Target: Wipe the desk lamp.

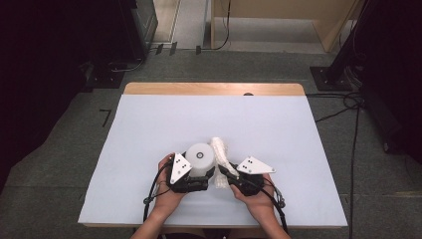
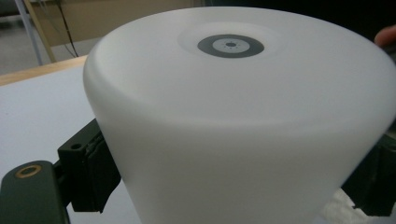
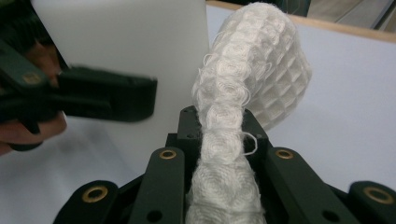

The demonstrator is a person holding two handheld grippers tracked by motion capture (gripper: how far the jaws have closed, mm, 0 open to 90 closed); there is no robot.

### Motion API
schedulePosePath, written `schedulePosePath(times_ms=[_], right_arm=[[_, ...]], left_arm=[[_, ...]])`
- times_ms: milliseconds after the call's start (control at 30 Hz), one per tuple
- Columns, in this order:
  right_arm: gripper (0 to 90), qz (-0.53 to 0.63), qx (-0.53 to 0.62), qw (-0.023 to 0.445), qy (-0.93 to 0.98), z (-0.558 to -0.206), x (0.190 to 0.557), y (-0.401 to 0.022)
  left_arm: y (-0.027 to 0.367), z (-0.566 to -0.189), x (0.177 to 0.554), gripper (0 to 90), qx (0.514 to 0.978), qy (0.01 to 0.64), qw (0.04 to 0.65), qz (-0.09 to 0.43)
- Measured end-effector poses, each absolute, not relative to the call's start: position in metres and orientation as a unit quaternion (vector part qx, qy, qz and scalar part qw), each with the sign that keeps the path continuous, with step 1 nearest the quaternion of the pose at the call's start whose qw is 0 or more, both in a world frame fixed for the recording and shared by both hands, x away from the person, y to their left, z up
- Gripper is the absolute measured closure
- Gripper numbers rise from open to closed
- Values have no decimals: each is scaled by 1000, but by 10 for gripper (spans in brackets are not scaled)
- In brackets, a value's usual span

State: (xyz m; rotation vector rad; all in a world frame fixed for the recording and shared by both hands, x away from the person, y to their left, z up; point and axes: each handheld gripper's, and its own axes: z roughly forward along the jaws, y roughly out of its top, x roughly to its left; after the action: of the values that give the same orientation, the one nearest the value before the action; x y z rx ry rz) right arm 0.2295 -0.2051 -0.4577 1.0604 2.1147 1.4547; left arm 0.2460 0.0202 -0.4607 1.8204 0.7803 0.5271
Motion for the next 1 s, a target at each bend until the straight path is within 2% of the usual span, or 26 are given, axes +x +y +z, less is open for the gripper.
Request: schedulePosePath(times_ms=[233,533,900,1000], right_arm=[[758,529,357,202,743,-445,224,-207],[757,487,364,172,775,-472,230,-192],[757,533,350,194,746,-442,223,-207],[757,526,351,195,750,-445,224,-206]], left_arm=[[20,-461,247,87,762,321,518,218],[33,-449,248,87,743,326,540,223],[23,-461,248,87,763,314,524,213],[25,-458,248,87,758,313,530,216]])
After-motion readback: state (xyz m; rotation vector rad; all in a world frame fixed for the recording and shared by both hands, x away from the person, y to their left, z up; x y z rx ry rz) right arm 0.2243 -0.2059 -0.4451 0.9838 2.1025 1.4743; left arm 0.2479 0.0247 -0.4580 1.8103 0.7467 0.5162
